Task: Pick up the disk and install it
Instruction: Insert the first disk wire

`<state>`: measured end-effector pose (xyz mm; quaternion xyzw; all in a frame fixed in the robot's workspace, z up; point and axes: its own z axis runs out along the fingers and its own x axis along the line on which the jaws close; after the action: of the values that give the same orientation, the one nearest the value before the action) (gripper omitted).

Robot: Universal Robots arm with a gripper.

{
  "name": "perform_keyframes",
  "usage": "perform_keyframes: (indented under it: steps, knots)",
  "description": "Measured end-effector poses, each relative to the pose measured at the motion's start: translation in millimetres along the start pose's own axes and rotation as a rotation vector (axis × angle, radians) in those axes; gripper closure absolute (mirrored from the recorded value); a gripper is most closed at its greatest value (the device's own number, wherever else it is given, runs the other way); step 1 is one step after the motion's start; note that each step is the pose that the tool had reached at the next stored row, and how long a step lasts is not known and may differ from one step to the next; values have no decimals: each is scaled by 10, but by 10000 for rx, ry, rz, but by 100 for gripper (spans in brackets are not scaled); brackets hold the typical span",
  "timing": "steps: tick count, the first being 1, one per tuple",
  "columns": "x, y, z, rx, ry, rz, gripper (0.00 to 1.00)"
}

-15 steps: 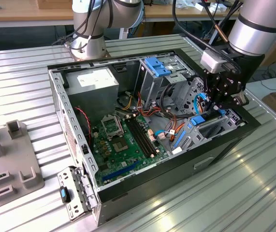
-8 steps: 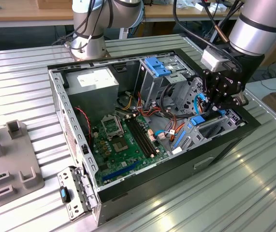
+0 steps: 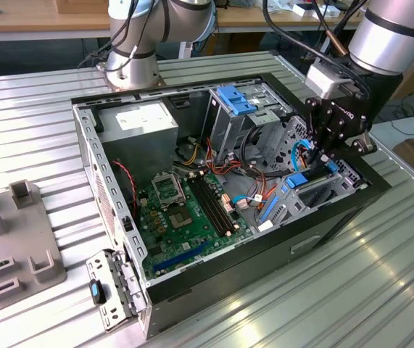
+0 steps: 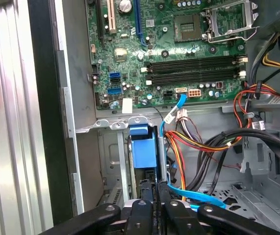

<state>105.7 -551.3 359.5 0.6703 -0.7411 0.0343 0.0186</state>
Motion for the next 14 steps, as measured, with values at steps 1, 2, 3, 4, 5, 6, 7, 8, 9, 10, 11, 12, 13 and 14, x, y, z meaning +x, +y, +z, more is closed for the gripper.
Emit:
perform_keyframes:
  steps: [1,2,3,4,5,6,7,8,9,10,11,12,13,14]
  knots:
    - [0,0,1,0,-1,0,84]
    - [0,-1,0,-1,2,0,84]
    - [0,0,-1,-1,3,3,84]
    - [-1,-7,0,-14,27,41,84]
    - [-3,-19,-2,-53,74,109,84]
    - [-2,-19,-1,-57,71,112,84]
    - [-2,-19,-1,-58,71,112,84]
    - [-3,-19,-1,-59,71,111,84]
    - [-3,-19,-1,-60,71,111,84]
    - [-2,-19,-1,-61,71,112,84]
    - [-2,-19,0,-61,70,112,84]
    - [-2,-19,0,-61,70,112,83]
    - [-2,-19,0,-61,71,112,77]
    - [-2,-19,-1,-61,71,112,77]
